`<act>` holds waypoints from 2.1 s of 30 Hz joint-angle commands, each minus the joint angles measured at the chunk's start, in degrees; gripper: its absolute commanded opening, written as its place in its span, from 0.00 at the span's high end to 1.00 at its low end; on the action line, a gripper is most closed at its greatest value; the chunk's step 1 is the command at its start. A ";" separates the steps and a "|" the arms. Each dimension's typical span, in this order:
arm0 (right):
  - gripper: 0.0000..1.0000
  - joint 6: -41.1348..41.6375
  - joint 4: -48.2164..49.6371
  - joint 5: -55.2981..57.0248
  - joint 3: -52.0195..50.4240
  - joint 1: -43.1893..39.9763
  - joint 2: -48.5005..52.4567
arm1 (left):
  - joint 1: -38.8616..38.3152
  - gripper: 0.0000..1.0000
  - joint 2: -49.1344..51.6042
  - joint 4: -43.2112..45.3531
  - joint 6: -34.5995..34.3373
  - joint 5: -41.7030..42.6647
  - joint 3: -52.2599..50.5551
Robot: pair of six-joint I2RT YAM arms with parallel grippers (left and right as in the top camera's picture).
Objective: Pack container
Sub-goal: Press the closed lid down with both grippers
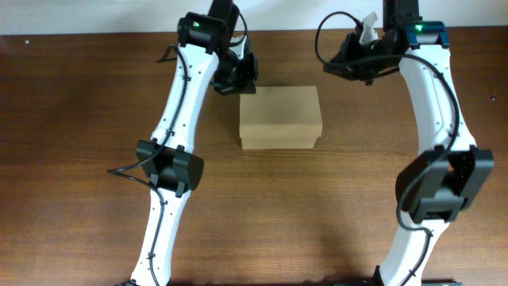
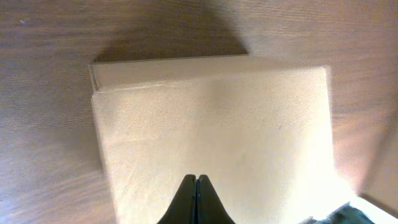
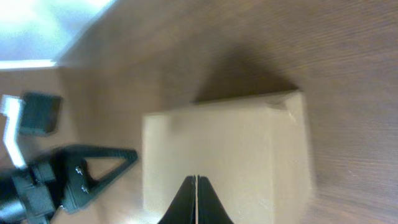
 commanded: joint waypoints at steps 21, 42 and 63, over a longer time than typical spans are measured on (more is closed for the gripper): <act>0.96 -16.81 -16.13 23.47 -3.21 9.99 -4.85 | -5.35 0.98 -3.43 -2.89 2.45 -20.68 1.42; 0.96 -16.81 -4.26 23.08 -18.99 9.94 -3.82 | -6.32 0.99 -3.41 -2.86 2.60 -23.10 -15.37; 0.96 -16.65 1.18 28.68 -10.29 8.26 -10.08 | -2.19 0.98 -9.11 -2.54 1.92 -30.60 -4.46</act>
